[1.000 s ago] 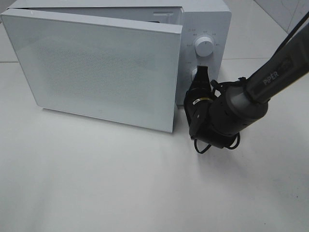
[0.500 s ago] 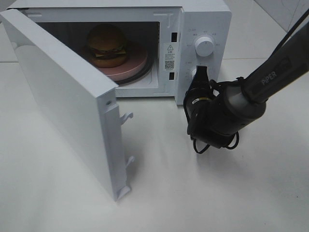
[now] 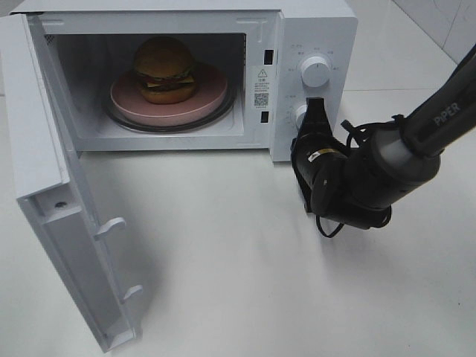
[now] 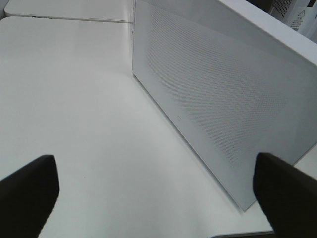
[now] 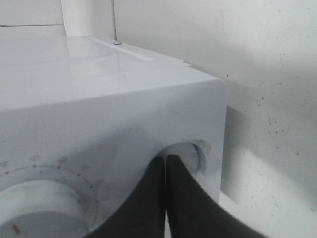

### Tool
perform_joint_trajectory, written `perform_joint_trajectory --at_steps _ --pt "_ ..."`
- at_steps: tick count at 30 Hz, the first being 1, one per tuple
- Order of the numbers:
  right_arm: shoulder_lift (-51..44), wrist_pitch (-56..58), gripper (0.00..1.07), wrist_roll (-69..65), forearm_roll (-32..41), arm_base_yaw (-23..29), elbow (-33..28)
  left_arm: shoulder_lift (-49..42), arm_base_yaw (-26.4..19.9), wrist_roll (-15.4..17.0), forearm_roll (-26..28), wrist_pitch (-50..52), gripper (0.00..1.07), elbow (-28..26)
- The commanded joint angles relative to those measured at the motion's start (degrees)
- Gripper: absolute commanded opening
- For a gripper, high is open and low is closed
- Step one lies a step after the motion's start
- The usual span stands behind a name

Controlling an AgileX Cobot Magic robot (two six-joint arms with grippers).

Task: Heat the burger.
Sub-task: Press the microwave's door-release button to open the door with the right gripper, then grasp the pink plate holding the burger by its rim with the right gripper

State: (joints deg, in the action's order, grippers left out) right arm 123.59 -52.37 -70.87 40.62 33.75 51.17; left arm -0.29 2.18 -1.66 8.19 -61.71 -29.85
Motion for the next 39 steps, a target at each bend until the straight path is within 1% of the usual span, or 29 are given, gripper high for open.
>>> perform_joint_trajectory --at_steps 1,2,3,5,13,15,16,18,19,21,24,26,27,28,29,30,31,32,35,37,39 --pt "-3.61 -4.98 0.01 -0.57 -2.29 -0.8 -1.83 -0.46 -0.23 0.29 -0.06 0.4 1.0 0.23" --pt "-4.47 -4.24 0.01 -0.92 -3.32 -0.8 -3.55 -0.46 -0.23 0.29 -0.06 0.4 1.0 0.23" --pt "-4.47 -4.24 0.01 -0.92 -3.32 -0.8 -3.55 -0.46 -0.23 0.29 -0.06 0.4 1.0 0.23" --pt "-6.53 -2.69 0.01 -1.09 -4.35 -0.8 -6.07 -0.46 -0.23 0.29 -0.06 0.4 1.0 0.23" --pt "-11.4 0.4 0.01 1.32 -8.65 -0.8 -10.54 -0.46 -0.23 0.29 -0.06 0.4 1.0 0.23" --pt "-13.69 4.18 0.01 5.73 -9.17 -0.8 -11.8 -0.46 -0.23 0.29 -0.06 0.4 1.0 0.23" --pt "-13.69 4.18 0.01 5.73 -9.17 -0.8 -11.8 -0.46 -0.23 0.29 -0.06 0.4 1.0 0.23" --pt "-15.81 9.17 0.01 12.03 -9.11 -0.92 -12.32 -0.46 -0.23 0.29 -0.06 0.4 1.0 0.23" --pt "-15.81 9.17 0.01 12.03 -9.11 -0.92 -12.32 -0.46 -0.23 0.29 -0.06 0.4 1.0 0.23" --pt "-18.39 15.24 0.02 22.12 -9.05 -0.92 -12.43 -0.46 -0.23 0.29 -0.06 0.4 1.0 0.23" --pt "-18.96 16.96 0.02 25.27 -9.0 -0.92 -12.43 -0.46 -0.23 0.29 -0.06 0.4 1.0 0.23" --pt "-21.08 22.8 0.03 39.94 -8.59 -0.92 -12.43 -0.46 -0.23 0.29 -0.06 0.4 1.0 0.23" --pt "-21.08 22.8 0.03 39.94 -8.59 -0.92 -12.43 -0.46 -0.23 0.29 -0.06 0.4 1.0 0.23" --pt "-21.66 24.35 0.03 44.4 -8.59 -0.92 -12.43 -0.46 -0.23 0.29 -0.06 0.4 1.0 0.23" --pt "-22.63 26.99 0.04 52.48 -8.59 -0.92 -12.43 -0.46 -0.23 0.29 -0.06 0.4 1.0 0.23" --pt "-22.63 26.99 0.04 52.48 -8.59 -0.92 -12.43 -0.46 -0.23 0.29 -0.06 0.4 1.0 0.23" --pt "-23.03 28.19 0.04 56.89 -8.59 -0.92 -12.43 -0.46 -0.23 0.29 -0.06 0.4 1.0 0.23" --pt "-23.95 31.74 0.04 65.49 -8.59 -0.92 -12.43 -0.46 -0.23 0.29 -0.06 0.4 1.0 0.23" --pt "-24.35 33.63 0.04 68.93 -8.59 -0.92 -12.43 -0.46 -0.23 0.29 -0.06 0.4 1.0 0.23" --pt "-26.64 41.31 0.06 84.45 -8.65 -0.92 -12.43 -0.46 -0.23 0.29 -0.06 0.4 1.0 0.23" --pt "-27.27 42.86 0.06 87.03 -8.65 -0.92 -12.43 -0.46 -0.23 0.29 -0.06 0.4 1.0 0.23"
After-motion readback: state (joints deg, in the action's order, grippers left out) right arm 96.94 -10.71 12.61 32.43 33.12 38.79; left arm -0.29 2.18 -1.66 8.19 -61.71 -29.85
